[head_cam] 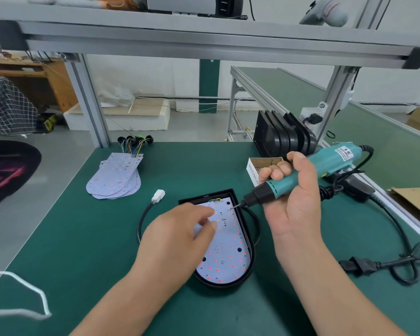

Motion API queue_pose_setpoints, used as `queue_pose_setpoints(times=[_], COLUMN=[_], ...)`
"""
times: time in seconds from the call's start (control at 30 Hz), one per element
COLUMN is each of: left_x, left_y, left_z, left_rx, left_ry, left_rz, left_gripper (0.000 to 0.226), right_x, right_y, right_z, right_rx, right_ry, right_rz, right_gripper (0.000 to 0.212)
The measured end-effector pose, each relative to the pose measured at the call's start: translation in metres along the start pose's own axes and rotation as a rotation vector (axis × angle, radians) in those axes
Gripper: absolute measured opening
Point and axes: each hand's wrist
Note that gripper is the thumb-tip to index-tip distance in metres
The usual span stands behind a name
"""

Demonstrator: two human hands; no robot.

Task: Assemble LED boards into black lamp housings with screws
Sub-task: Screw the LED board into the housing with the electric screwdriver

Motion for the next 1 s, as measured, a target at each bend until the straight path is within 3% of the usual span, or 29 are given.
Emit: queue_pose_setpoints(times=[0.17, 0.37, 0.67, 1.0], left_x=[0.003, 0.004, 0.012, 0.011], left_y=[0.006, 0.006, -0.001, -0.002], left_z=[-0.015, -0.025, -0.027, -0.033], left_rx=[0.253, 0.291, 0.419, 0.369], left_ry=[-0.459, -0.679, -0.777, -0.702], left_rz=[0.192, 0.303, 0.281, 0.258], left_gripper=[0.058, 0.045, 0.034, 0.040], right_x=[-0.008, -0.013, -0.012, -0.011], right_y=[-0.011, -0.016, -0.014, -0.012], right_z=[0.002, -0.004, -0.008, -0.017], right_rx=[-0.047, -0.126, -0.223, -0.291], right_ry=[0.031, 0.189, 0.407, 0.593], right_rz=[-0.045, 0.009, 0.086, 0.194], right_gripper=[0.017, 0.015, 0.010, 0.007])
Point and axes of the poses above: each hand's wrist, its own y-axis away from the middle knuckle, its own x-axis out of the palm, z = x × y, and after that the axes turned 1 degree about -y, right-handed
